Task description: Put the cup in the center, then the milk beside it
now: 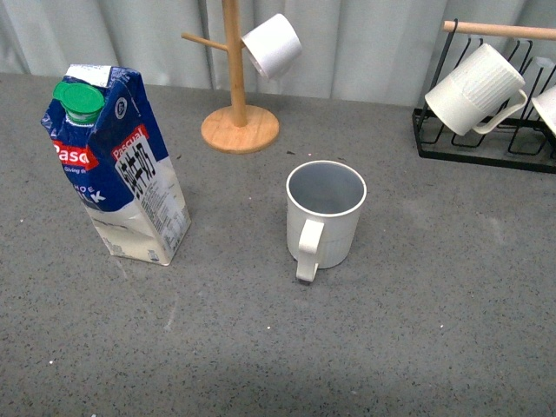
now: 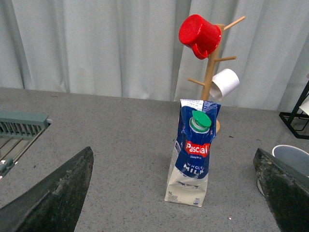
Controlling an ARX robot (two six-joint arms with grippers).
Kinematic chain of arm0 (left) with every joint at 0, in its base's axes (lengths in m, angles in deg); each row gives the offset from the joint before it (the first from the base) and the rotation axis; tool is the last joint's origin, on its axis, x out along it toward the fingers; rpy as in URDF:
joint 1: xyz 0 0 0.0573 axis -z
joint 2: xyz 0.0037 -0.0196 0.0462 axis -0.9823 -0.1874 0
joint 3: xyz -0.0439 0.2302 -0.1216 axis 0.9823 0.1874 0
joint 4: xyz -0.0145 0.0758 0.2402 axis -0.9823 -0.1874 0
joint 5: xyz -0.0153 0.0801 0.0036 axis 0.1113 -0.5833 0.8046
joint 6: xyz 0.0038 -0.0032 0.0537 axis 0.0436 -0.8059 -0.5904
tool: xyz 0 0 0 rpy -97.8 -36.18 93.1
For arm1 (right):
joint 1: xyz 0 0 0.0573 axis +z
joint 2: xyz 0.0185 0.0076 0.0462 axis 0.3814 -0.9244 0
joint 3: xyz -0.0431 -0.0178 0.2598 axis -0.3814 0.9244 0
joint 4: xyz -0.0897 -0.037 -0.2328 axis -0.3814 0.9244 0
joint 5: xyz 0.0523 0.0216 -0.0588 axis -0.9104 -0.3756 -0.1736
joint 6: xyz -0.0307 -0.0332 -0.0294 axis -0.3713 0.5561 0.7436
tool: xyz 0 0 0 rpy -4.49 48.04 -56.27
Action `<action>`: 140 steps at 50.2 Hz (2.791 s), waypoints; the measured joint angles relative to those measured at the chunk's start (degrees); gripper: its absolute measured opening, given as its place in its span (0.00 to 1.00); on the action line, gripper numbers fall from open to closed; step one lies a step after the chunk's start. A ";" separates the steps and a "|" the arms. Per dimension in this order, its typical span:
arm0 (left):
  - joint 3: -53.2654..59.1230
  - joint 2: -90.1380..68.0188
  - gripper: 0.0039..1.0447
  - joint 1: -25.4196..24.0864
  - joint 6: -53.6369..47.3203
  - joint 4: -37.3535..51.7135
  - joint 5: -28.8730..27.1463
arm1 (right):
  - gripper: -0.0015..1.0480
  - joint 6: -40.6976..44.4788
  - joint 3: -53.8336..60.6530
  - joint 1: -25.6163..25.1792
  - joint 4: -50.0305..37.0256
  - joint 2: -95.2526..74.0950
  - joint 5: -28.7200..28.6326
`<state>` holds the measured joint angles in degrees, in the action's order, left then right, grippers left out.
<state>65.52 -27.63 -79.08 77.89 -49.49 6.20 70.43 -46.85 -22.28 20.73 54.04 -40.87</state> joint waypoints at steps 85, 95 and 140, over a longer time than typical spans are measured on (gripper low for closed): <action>-1.62 -15.28 0.94 -1.03 4.81 1.86 -9.27 | 0.91 0.02 -0.04 -0.04 25.59 25.57 -0.17; -3.43 -48.61 0.94 -2.19 1.57 32.87 -1.07 | 0.91 0.02 -0.04 -0.04 25.59 25.57 -0.17; -14.75 -93.13 0.94 5.31 -1.81 50.36 0.31 | 0.91 0.02 -0.04 -0.04 25.59 25.57 -0.20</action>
<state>50.77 -120.76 -73.77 76.07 0.87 6.51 70.45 -46.89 -22.32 46.32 79.61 -41.07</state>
